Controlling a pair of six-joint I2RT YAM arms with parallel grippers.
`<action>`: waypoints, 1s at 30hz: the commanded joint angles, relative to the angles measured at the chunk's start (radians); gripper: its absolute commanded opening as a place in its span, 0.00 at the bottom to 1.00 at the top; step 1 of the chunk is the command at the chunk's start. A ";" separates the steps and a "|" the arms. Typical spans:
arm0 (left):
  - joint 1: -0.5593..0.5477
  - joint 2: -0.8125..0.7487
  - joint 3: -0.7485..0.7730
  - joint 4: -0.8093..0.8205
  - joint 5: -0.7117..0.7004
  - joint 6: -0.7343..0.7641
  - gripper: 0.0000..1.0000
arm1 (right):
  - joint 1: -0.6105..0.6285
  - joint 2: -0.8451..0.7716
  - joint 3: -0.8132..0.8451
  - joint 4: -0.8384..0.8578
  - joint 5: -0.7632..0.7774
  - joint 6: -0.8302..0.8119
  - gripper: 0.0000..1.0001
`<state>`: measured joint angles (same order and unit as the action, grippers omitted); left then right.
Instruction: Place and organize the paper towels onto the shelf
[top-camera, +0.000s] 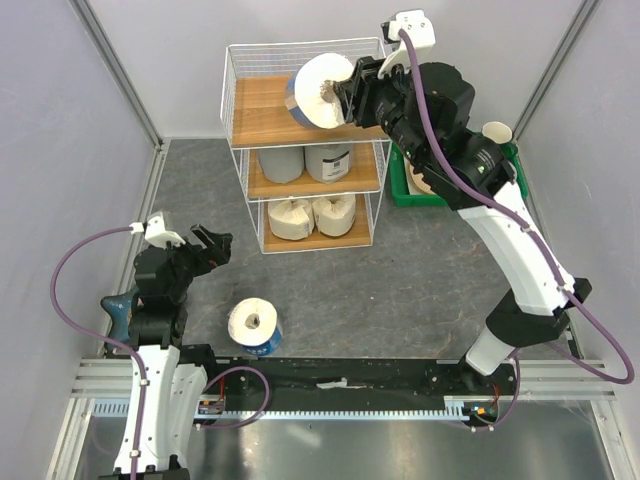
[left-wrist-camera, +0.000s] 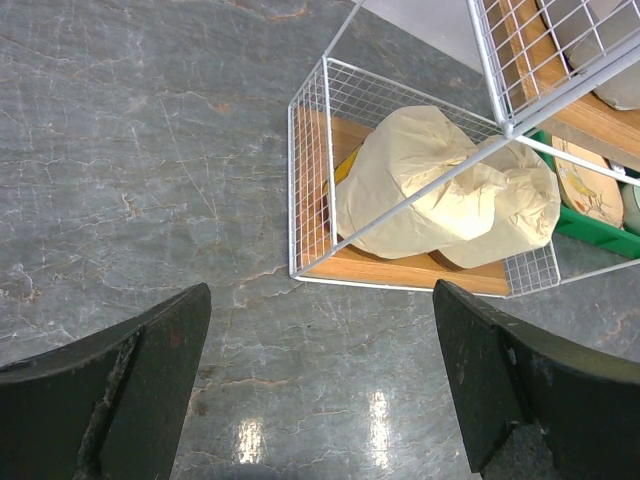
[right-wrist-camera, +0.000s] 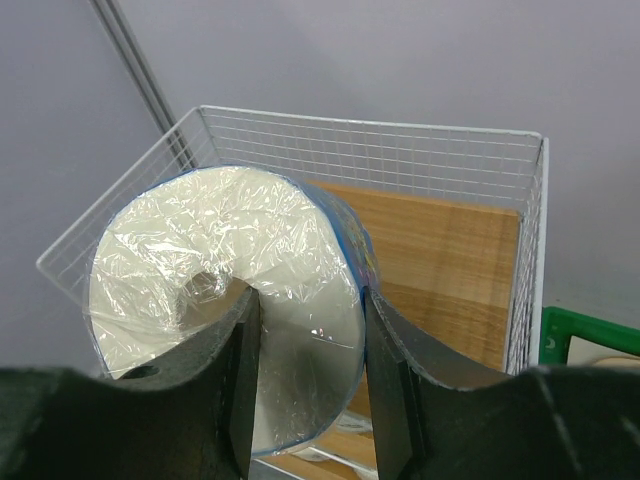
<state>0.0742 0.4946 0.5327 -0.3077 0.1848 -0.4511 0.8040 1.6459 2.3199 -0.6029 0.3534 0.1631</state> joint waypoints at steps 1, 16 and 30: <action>-0.007 -0.008 -0.002 0.012 -0.010 0.032 0.99 | -0.037 0.008 0.022 0.083 -0.017 0.009 0.15; -0.008 -0.010 -0.002 0.010 -0.015 0.034 0.99 | -0.055 -0.032 -0.068 0.121 0.055 0.016 0.16; -0.011 -0.011 -0.002 0.009 -0.018 0.034 0.99 | -0.057 -0.077 -0.109 0.127 0.085 0.009 0.20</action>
<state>0.0696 0.4896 0.5327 -0.3080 0.1818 -0.4511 0.7486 1.6146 2.2131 -0.5476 0.4225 0.1680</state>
